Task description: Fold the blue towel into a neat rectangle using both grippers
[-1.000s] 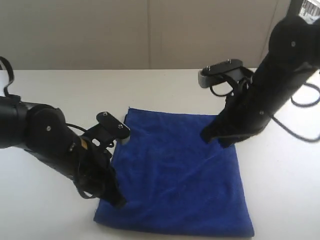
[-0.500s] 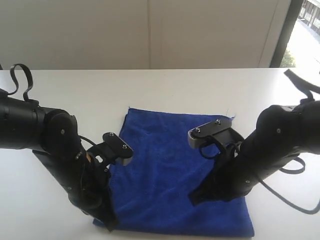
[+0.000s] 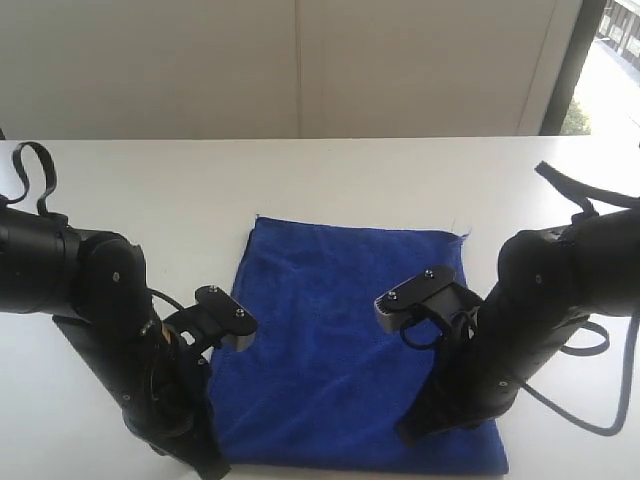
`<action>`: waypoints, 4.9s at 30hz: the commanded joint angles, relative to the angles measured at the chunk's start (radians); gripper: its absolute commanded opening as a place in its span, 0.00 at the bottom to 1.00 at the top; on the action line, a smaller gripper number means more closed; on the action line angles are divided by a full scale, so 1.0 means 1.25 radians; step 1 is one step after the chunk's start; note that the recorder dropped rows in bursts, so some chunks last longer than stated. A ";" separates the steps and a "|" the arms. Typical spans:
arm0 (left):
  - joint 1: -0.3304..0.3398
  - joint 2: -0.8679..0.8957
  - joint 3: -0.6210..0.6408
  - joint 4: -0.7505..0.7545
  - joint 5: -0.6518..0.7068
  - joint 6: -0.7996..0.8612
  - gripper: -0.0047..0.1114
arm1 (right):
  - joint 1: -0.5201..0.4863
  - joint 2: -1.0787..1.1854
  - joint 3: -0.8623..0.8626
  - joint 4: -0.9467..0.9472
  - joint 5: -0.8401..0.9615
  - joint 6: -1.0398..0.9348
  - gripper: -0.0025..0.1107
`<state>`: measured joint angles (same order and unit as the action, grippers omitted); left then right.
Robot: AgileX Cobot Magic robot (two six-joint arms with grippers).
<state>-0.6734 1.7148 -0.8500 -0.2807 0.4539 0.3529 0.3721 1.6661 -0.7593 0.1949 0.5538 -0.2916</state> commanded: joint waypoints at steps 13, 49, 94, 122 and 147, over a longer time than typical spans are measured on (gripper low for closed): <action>-0.005 -0.147 0.036 -0.024 -0.025 0.014 0.04 | 0.004 0.000 0.005 -0.047 0.058 0.029 0.02; -0.005 -0.719 0.345 0.198 -0.052 -0.372 0.04 | 0.004 0.415 -0.667 -0.190 0.084 0.184 0.02; 0.158 -0.283 0.048 0.201 -0.330 -0.421 0.04 | 0.005 -0.079 -0.359 -0.331 0.108 0.274 0.02; 0.399 0.358 -0.578 -0.773 0.165 0.612 0.33 | 0.005 -0.495 0.179 -0.313 -0.194 0.404 0.02; 0.389 0.422 -0.578 -0.727 0.057 0.624 0.42 | 0.005 -0.493 0.208 -0.313 -0.231 0.404 0.02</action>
<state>-0.1854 2.2449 -1.5672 -1.1783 0.5301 1.1262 0.3832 1.0497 -0.5038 -0.1930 0.2775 0.2104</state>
